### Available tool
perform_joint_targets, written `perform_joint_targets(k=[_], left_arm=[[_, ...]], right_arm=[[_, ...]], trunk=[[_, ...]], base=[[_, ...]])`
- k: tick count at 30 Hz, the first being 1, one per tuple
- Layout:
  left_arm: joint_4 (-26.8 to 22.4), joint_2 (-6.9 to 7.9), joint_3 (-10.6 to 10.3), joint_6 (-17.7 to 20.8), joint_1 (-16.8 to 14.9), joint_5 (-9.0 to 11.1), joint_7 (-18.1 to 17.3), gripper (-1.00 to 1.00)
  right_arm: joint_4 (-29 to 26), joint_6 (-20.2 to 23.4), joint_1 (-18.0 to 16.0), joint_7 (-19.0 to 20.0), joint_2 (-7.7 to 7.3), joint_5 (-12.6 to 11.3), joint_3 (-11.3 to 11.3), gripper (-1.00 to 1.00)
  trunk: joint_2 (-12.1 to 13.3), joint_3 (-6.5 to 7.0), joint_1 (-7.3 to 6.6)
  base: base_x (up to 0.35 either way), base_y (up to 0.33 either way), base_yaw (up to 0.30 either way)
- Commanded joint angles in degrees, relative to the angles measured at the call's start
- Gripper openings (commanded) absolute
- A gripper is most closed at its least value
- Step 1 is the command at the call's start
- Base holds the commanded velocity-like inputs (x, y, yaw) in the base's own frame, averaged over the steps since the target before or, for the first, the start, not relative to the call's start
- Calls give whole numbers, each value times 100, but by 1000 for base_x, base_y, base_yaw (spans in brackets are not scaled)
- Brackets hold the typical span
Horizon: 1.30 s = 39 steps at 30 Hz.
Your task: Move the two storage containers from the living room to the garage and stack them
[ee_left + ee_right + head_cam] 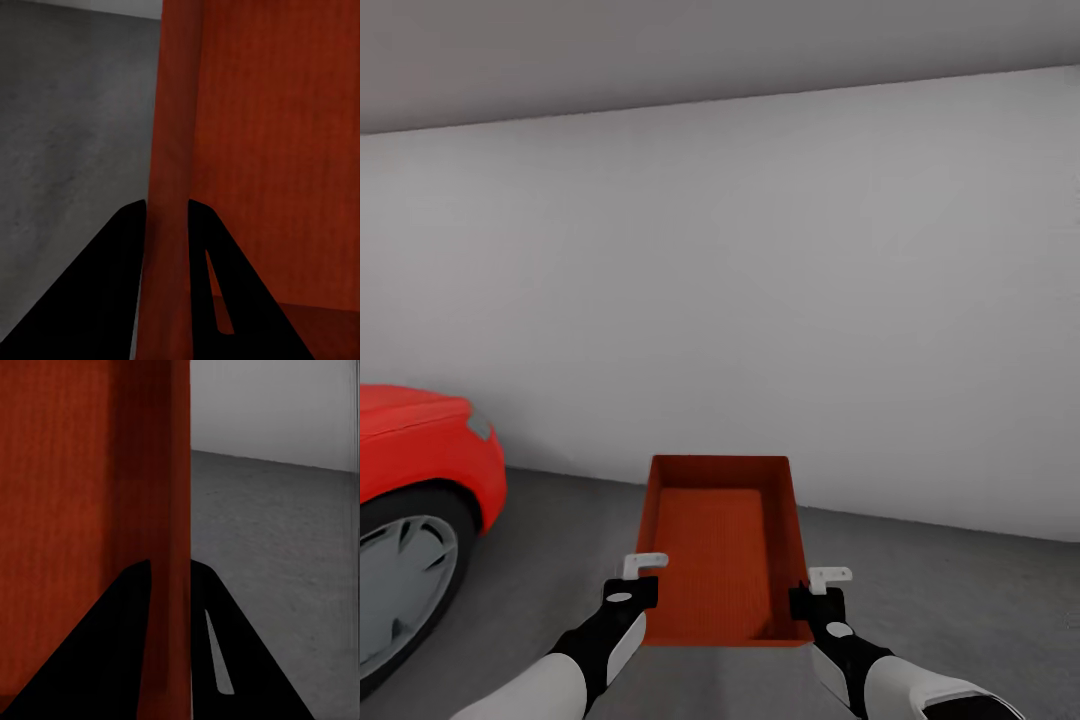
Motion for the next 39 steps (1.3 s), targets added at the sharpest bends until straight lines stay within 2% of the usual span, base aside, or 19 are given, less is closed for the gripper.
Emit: perform_joint_targets(k=[1,22,29,39], left_arm=[[-35,7,460,-165,-5,-79,80,-100],[-35,7,457,-165,-5,-79,80,-100],[-35,7,462,-165,-5,-79,80,-100],[-35,7,457,-167,-5,-79,89,-100]], right_arm=[[5,8,-2,24,4,79,-321,-100],[5,8,-2,24,11,79,-321,-100],[5,8,-2,24,11,79,-321,-100],[5,14,-2,24,12,79,-321,-100]], trunk=[[-7,-9,4],[-7,-9,4],[-7,-9,4],[-7,-9,4]], base=[[303,213,-291],[303,213,-285],[256,141,-33],[35,15,-2]])
